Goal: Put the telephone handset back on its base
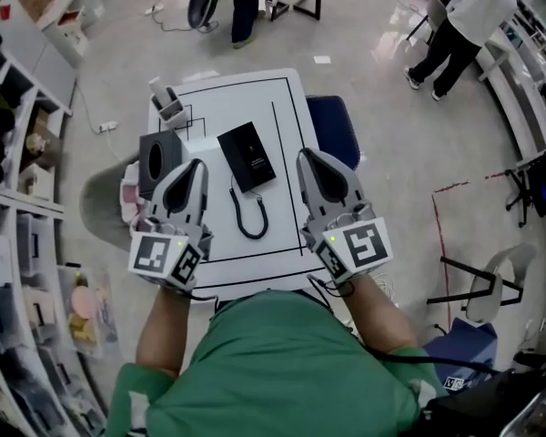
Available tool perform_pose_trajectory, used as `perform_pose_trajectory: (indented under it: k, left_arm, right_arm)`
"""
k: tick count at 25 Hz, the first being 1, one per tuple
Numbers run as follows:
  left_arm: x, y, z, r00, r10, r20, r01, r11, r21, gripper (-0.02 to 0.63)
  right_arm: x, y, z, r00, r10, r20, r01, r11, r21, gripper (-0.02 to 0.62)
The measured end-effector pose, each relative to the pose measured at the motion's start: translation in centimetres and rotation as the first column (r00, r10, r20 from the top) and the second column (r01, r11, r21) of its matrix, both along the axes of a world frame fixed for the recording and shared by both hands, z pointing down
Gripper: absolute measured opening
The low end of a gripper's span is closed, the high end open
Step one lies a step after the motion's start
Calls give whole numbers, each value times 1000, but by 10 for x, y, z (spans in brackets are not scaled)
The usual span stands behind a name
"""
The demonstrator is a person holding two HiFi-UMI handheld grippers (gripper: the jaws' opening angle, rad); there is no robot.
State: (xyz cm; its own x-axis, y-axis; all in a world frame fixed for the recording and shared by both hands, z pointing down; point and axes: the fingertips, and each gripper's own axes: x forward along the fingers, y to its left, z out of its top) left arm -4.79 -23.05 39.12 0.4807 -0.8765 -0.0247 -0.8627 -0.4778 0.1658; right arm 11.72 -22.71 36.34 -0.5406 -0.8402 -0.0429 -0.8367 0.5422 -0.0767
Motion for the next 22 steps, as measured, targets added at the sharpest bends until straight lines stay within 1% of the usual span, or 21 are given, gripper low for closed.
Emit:
perform_pose_trajectory:
  k: [9,17,22]
  left_arm:
    - [-1,4,3,1000,0,-5,0,1000,-9,23]
    - [-3,6,5,1000,2,-8,-3,1000,-14,23]
    - [-3,8,10,1000,8,-14,-8,999,-38,23]
  right_arm:
    - [-5,6,0,1000,-14,-5,14,1000,-3,23]
    - [-8,11,-3,1000,-15,-17,15,1000,11,22]
    - [-8,14,-2,1000,-13,-19,13,1000,8,23]
